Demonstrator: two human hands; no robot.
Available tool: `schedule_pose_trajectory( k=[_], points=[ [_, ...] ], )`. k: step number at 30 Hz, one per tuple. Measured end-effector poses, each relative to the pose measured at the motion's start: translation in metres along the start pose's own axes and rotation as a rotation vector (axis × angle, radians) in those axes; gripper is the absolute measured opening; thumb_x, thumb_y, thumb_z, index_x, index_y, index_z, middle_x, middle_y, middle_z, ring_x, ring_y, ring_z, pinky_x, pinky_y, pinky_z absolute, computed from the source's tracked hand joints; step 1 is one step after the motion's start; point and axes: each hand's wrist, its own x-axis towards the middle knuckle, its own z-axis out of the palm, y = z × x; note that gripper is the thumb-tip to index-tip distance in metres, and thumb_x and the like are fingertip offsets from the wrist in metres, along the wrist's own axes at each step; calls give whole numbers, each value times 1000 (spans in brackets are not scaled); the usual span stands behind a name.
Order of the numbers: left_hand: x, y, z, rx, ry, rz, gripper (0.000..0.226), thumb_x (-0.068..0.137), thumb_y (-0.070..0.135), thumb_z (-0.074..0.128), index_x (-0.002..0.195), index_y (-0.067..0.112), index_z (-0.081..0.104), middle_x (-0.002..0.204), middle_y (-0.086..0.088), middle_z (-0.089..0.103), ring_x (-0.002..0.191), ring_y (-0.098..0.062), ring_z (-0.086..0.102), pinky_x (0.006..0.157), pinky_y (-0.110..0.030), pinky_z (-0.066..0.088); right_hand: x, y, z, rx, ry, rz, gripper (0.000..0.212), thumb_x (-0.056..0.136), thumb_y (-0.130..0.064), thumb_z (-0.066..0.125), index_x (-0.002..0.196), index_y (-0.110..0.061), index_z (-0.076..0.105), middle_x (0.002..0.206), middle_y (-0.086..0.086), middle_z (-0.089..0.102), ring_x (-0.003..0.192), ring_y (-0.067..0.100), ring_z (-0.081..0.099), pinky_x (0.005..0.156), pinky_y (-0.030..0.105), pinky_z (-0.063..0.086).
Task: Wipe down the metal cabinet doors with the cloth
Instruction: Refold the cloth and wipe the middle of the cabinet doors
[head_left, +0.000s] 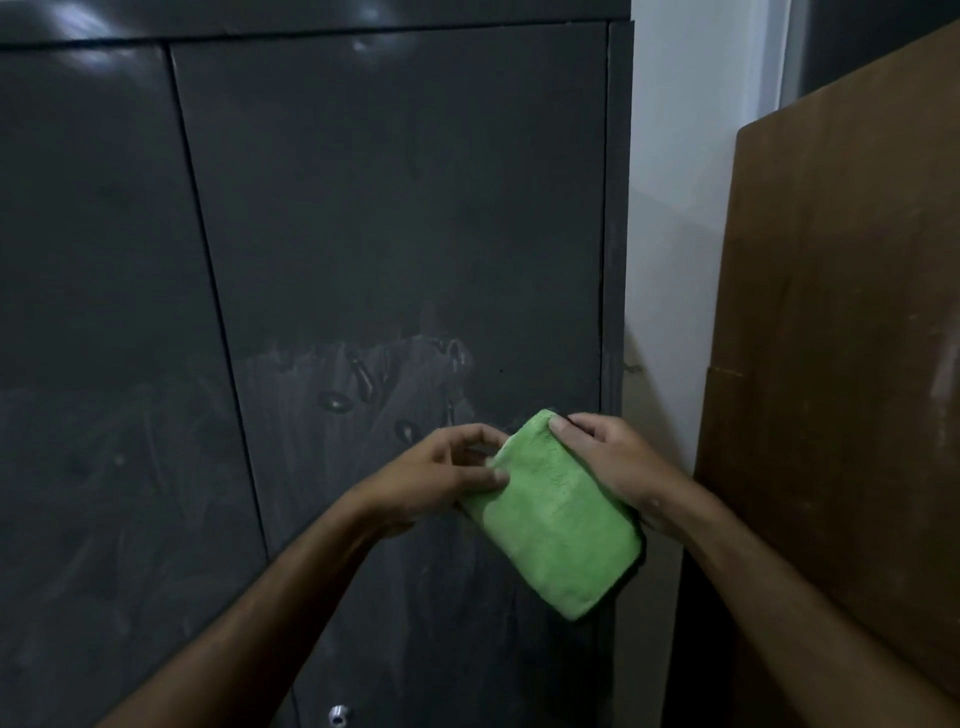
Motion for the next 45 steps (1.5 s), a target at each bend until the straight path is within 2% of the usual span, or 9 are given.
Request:
schedule_pose_trajectory(
  k=[8, 14, 18, 27, 30, 33, 36, 39, 45],
  points=[
    [32, 46, -3, -96, 79, 199, 45, 90, 9, 74, 133, 13, 63, 107, -6, 74, 100, -18, 71, 86, -30, 59, -6, 0, -10, 422, -172, 102, 47, 89, -31, 72, 124, 0, 66, 119, 18, 73, 114, 35, 69, 98, 46, 56],
    [29, 29, 7, 109, 82, -43, 50, 96, 53, 64, 122, 11, 68, 107, -8, 73, 91, -23, 68, 81, -41, 58, -7, -7, -3, 558, 85, 26, 55, 86, -41, 68, 122, 0, 63, 101, 16, 77, 84, 32, 76, 65, 38, 63],
    [26, 13, 28, -161, 55, -207, 46, 105, 43, 56, 126, 2, 62, 102, -15, 75, 82, -24, 73, 70, -34, 60, -9, -9, 1, 614, 93, 34, 61, 98, -53, 53, 114, 3, 68, 97, 22, 75, 79, 34, 73, 66, 42, 64],
    [21, 11, 78, -794, 134, -123, 56, 103, 44, 52, 134, -2, 66, 134, -24, 66, 122, -34, 64, 111, -47, 48, 3, 22, 15, -289, 334, -361, 25, 103, -48, 51, 102, -26, 62, 84, -5, 71, 76, 8, 68, 63, 35, 55],
    [24, 11, 81, -653, 142, -39, 36, 104, 25, 56, 127, 1, 69, 124, -20, 73, 107, -27, 71, 94, -38, 57, 6, 31, 14, -500, 509, -345, 37, 98, -65, 47, 109, -30, 55, 100, -10, 61, 89, 6, 61, 70, 34, 53],
    [29, 14, 78, -592, 231, 37, 25, 105, 5, 49, 121, -1, 68, 114, -20, 74, 95, -23, 75, 81, -32, 63, 5, 22, 13, -41, 239, -136, 60, 83, -80, 55, 103, -25, 67, 96, -4, 72, 87, 12, 70, 74, 39, 58],
    [37, 18, 57, -375, 268, 124, 26, 105, 4, 50, 126, 6, 66, 121, -18, 73, 101, -22, 72, 86, -34, 61, -6, 17, 14, 338, -66, 1, 30, 94, -38, 65, 109, -13, 71, 96, 7, 77, 83, 19, 73, 72, 33, 59],
    [35, 23, 41, -53, 232, 253, 32, 104, 11, 58, 136, 13, 61, 127, -4, 72, 116, -13, 68, 92, -26, 56, -4, 12, 11, 347, 65, -164, 18, 100, -12, 62, 115, -5, 68, 107, 17, 75, 90, 25, 72, 75, 34, 60],
    [16, 18, -8, 256, 503, 371, 28, 100, 27, 69, 128, 24, 67, 119, 5, 74, 111, -9, 69, 88, -23, 57, 30, 7, -10, -72, 537, -392, 12, 94, -29, 71, 104, -29, 65, 105, 2, 68, 93, 18, 67, 84, 49, 59]
  ],
)
